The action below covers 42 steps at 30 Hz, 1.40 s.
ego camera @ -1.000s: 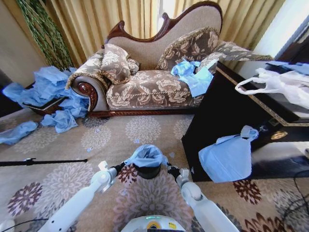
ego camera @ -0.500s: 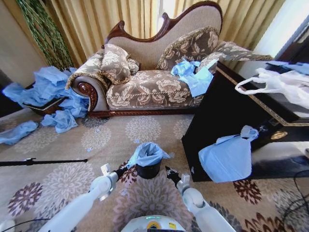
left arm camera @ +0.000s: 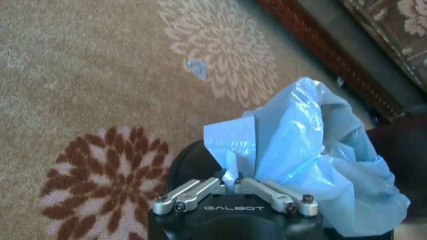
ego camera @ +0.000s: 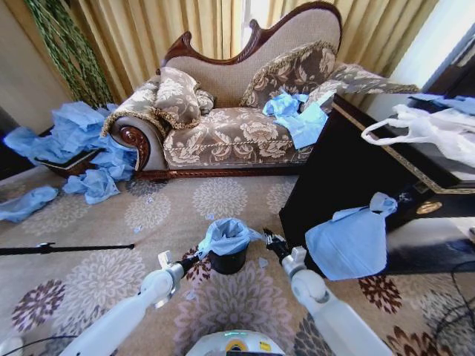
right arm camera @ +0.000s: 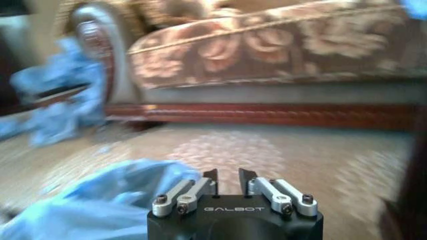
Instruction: Place a garbage bag over the trash bin.
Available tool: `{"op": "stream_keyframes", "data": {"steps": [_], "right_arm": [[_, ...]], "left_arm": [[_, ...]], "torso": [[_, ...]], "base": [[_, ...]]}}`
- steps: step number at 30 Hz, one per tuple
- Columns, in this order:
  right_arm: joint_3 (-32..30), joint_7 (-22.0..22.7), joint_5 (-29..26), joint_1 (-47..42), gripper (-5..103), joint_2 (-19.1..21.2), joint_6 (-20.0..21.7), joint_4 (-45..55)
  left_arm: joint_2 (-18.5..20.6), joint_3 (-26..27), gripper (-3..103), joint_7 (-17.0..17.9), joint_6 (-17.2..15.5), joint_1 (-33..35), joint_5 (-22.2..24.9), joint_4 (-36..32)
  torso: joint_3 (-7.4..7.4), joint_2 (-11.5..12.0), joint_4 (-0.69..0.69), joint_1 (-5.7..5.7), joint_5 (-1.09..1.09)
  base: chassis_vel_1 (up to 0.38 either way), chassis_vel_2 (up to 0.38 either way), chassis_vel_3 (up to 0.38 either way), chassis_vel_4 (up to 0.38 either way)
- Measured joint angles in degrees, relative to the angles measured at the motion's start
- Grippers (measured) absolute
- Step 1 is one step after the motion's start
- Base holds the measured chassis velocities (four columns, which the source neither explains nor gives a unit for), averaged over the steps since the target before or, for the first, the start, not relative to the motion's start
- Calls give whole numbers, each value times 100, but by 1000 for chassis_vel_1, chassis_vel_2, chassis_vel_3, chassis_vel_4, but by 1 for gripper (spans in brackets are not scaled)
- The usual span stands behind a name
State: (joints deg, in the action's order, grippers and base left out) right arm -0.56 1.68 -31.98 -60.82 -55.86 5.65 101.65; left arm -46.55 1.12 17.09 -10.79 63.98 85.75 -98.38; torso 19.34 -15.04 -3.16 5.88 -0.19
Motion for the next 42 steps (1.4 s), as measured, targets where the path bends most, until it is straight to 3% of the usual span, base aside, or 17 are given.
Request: {"op": "stream_keyframes", "data": {"steps": [2, 3, 6, 9, 10, 12, 15, 18, 19, 23, 28, 31, 33, 36, 40, 42], "right_arm": [[346, -462, 135, 275, 31, 318, 2, -41], [346, -462, 135, 275, 31, 318, 2, -41], [866, -1054, 149, 775, 47, 626, 126, -214], [1158, -1194, 149, 1099, 53, 716, 181, -339], [1489, -1293, 132, 1478, 63, 776, 229, -490], [1678, -1329, 120, 1734, 63, 787, 248, -592], [2220, -1455, 20, 2460, 80, 719, 408, -908], [2487, -1552, -5, 2731, 86, 669, 473, -1085], [2682, -1610, -20, 2866, 96, 648, 488, -1179], [3054, -1754, -57, 3095, 100, 597, 524, -1280], [3276, -1821, -59, 3268, 101, 500, 527, -1398], [3381, -1886, -51, 3379, 95, 437, 522, -1515], [3421, -1933, -52, 3438, 85, 422, 526, -1567], [3448, -1982, -74, 3492, 79, 439, 544, -1582], [3541, -2068, -105, 3593, 58, 507, 569, -1589], [3572, -2088, -138, 3611, 53, 533, 590, -1585]], "left_arm": [[8, 28, 0, 21, -4, 27, 48, -56], [8, 28, 0, 21, -4, 27, 48, -56], [1, 63, 0, 30, -14, 76, 76, -115], [-8, 68, 0, 30, -18, 89, 83, -121], [-13, 68, 0, 21, -21, 94, 87, -126], [-14, 66, 0, 9, -22, 93, 88, -126], [-31, 50, 0, -21, -23, 72, 91, -126], [-40, 43, 0, -35, -23, 50, 96, -126], [-48, 41, 0, -43, -23, 32, 103, -125], [-60, 47, 0, -60, -23, 16, 114, -127], [-65, 67, 0, -88, -18, 25, 115, -133], [-76, 87, 0, -96, -15, 45, 115, -144], [-86, 100, 0, -104, -14, 68, 115, -162], [-89, 105, 0, -114, -14, 83, 114, -172], [-95, 108, 0, -121, -13, 92, 107, -174], [-95, 108, 0, -124, -12, 92, 106, -174]], "torso": [[0, 0, 0, 0, 0], [0, 0, 0, 0, 0], [0, 0, -2, 0, 0], [0, 0, -1, 0, 0], [0, 0, -1, 0, -1], [0, 0, -1, 0, 0], [0, 0, 0, 0, -1], [0, 0, 1, 0, -1], [0, 0, 0, 0, -1], [0, 0, -2, 0, -1], [0, 0, -1, 0, -1], [0, 0, 0, 0, -1], [0, 0, 0, 0, -1], [0, 0, -1, 0, 0], [0, 0, -1, 0, -1], [0, 0, -1, 0, 0]], "base": [[0, 0, 0, 0], [0, 0, 0, 0], [0, 0, 0, 0], [0, 0, 0, 0], [0, 0, 0, 0], [0, 0, 0, 0], [0, 0, 0, 0], [0, 0, 0, 0], [0, 0, 0, 0], [0, 0, 0, 0], [0, 0, 0, 0], [0, 0, 0, 0], [0, 0, 0, 0], [0, 0, 0, 0], [0, 0, 0, 0], [0, 0, 0, 0]]}}
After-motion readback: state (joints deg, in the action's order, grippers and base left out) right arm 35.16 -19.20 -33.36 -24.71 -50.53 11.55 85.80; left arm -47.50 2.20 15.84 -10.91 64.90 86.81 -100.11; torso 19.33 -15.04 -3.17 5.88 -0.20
